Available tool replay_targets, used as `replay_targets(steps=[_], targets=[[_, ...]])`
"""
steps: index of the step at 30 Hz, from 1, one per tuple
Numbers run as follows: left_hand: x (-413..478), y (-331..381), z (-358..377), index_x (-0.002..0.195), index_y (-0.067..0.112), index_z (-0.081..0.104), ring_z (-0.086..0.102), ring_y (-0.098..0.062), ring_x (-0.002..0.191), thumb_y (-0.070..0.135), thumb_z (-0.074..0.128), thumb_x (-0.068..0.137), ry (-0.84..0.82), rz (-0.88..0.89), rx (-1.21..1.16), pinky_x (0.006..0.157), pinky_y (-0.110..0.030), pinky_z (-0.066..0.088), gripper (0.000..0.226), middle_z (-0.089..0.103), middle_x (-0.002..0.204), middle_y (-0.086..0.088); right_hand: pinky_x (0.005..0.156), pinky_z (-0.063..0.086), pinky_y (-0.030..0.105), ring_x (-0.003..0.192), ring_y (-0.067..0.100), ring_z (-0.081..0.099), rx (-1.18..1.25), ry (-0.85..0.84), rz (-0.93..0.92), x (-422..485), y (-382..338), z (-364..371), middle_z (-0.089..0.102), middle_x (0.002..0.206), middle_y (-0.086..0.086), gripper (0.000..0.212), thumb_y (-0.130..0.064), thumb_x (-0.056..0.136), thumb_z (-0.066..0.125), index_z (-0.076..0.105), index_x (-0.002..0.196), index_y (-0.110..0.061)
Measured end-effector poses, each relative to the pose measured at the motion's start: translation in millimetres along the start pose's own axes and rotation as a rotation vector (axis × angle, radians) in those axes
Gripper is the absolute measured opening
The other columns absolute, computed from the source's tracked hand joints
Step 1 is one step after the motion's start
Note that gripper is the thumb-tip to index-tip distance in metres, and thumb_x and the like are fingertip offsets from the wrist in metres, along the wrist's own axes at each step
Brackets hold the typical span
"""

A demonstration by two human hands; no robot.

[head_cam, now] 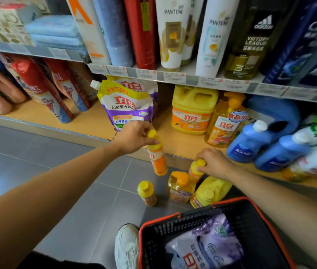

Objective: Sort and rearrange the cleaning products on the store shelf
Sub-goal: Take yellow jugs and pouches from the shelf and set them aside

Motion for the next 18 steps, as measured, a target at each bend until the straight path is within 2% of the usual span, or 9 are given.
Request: replay_targets(steps=[4, 8, 12, 14, 16, 18], targets=[[6.1, 23.6, -45.5, 0.086, 0.021, 0.065, 0.061, -0.004, 0.066, 0.047, 0.08, 0.081, 0.194, -0.009, 0.026, 0.055, -0.014, 0.042, 0.03, 0.062, 0.076, 0.013, 0.094, 0.046, 0.036, 0.115, 0.026, 0.056, 0.002, -0.025, 0.006, -6.3, -3.0, -1.8, 0.06, 0.122, 0.001, 0.035, -0.033, 0.089, 0.072, 0.065, 0.123, -0.024], [16.7, 34.2, -71.1, 0.085, 0.016, 0.068, 0.061, -0.015, 0.074, 0.052, 0.076, 0.084, 0.385, -0.026, 0.005, 0.063, -0.036, 0.05, 0.038, 0.067, 0.081, 0.003, 0.09, 0.044, 0.035, 0.111, 0.023, 0.056, 0.088, 0.091, -0.038, -25.7, -6.4, -37.5, 0.055, 0.108, -0.004, 0.032, -0.029, 0.09, 0.071, 0.066, 0.122, -0.022], [30.1, 35.2, -61.8, 0.087, 0.014, 0.065, 0.062, -0.022, 0.081, 0.055, 0.074, 0.084, 0.426, -0.074, 0.068, 0.067, -0.043, 0.053, 0.042, 0.068, 0.087, -0.001, 0.08, 0.039, 0.03, 0.098, 0.021, 0.057, 0.166, 0.291, -0.091, -45.4, -15.5, -100.5, 0.055, 0.098, -0.005, 0.027, -0.021, 0.087, 0.075, 0.071, 0.114, -0.017], [35.4, 31.4, -52.5, 0.087, 0.016, 0.063, 0.062, -0.022, 0.081, 0.057, 0.072, 0.084, 0.453, -0.117, 0.079, 0.065, -0.04, 0.052, 0.043, 0.066, 0.088, -0.002, 0.076, 0.036, 0.025, 0.089, 0.014, 0.057, 0.226, 0.363, -0.113, -51.6, -20.2, -129.6, 0.057, 0.095, -0.008, 0.026, -0.016, 0.085, 0.076, 0.072, 0.111, -0.018], [38.3, 26.9, -48.7, 0.082, 0.018, 0.058, 0.059, -0.02, 0.076, 0.064, 0.069, 0.083, 0.535, -0.168, 0.063, 0.058, -0.035, 0.042, 0.048, 0.064, 0.083, 0.0, 0.078, 0.039, 0.025, 0.084, 0.004, 0.055, 0.284, 0.416, -0.128, -53.3, -25.1, -154.1, 0.058, 0.096, -0.014, 0.028, -0.014, 0.085, 0.076, 0.073, 0.112, -0.02], [40.7, 23.9, -46.2, 0.079, 0.02, 0.054, 0.056, -0.019, 0.072, 0.072, 0.066, 0.08, 0.589, -0.218, 0.039, 0.055, -0.033, 0.038, 0.053, 0.061, 0.078, 0.002, 0.081, 0.045, 0.028, 0.088, 0.004, 0.056, 0.33, 0.455, -0.131, -50.7, -29.7, -172.3, 0.06, 0.101, -0.014, 0.03, -0.012, 0.086, 0.074, 0.072, 0.115, -0.021]])
Point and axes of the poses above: each hand's wrist, its own x-axis towards the middle knuckle, its own z-axis out of the palm, y = z × x, the point moved 8 cm from there along x, towards the middle knuckle
